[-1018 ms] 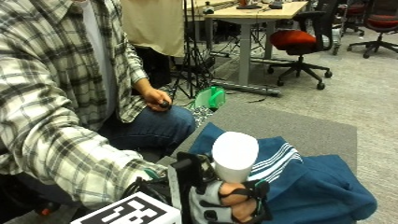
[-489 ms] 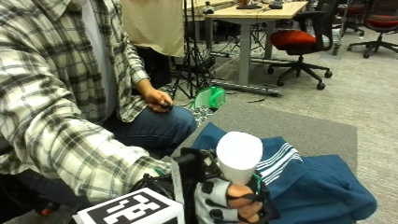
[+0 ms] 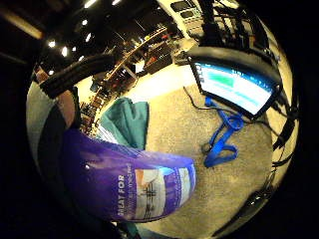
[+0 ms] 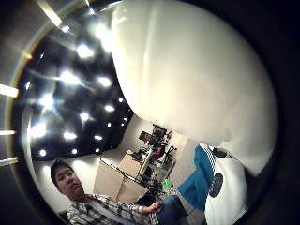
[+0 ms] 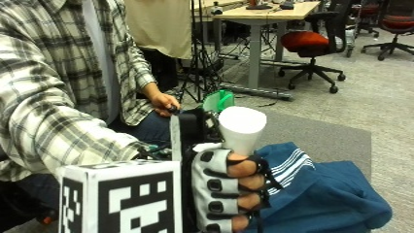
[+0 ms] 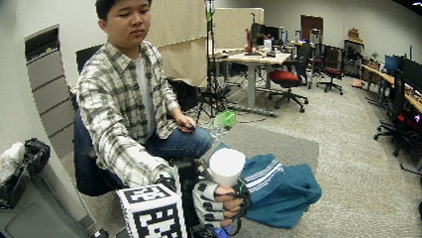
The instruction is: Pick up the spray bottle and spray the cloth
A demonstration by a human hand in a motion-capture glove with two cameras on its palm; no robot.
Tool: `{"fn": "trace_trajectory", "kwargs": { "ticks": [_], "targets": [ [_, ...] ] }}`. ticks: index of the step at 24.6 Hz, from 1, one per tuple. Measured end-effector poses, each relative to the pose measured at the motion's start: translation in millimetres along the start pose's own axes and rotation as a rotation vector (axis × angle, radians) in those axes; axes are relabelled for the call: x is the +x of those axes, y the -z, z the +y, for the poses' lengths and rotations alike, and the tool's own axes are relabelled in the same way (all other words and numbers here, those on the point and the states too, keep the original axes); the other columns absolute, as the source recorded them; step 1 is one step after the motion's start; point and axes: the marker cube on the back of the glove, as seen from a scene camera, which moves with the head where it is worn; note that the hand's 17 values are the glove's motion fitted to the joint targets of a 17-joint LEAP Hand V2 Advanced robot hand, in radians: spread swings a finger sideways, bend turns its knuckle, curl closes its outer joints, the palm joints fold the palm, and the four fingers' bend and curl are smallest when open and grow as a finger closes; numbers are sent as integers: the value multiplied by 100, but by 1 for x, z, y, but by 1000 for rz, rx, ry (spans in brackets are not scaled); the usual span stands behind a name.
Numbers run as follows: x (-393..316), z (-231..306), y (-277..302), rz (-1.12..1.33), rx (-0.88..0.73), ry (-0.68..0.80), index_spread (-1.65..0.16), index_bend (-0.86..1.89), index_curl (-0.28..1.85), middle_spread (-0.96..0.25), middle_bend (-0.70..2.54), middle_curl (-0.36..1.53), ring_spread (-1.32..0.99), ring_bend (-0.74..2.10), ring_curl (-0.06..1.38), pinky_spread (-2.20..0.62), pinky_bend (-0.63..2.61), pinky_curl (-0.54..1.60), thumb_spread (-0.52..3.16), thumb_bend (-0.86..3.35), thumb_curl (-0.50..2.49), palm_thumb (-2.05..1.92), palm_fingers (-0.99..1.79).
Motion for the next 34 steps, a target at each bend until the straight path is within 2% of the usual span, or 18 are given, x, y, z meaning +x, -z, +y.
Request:
{"fn": "trace_trajectory", "kwargs": {
  "ticks": [18,34],
  "targets": [
    [-76,-7,-35,358,-279,228,-30,15,42,-18,45,52,-22,59,46,-16,58,39,27,-3,72,117,117],
    [-119,51,-100,796,-634,586,-30,15,43,-19,44,54,-22,59,48,-16,58,41,25,-3,74,116,117]
  ]
}}
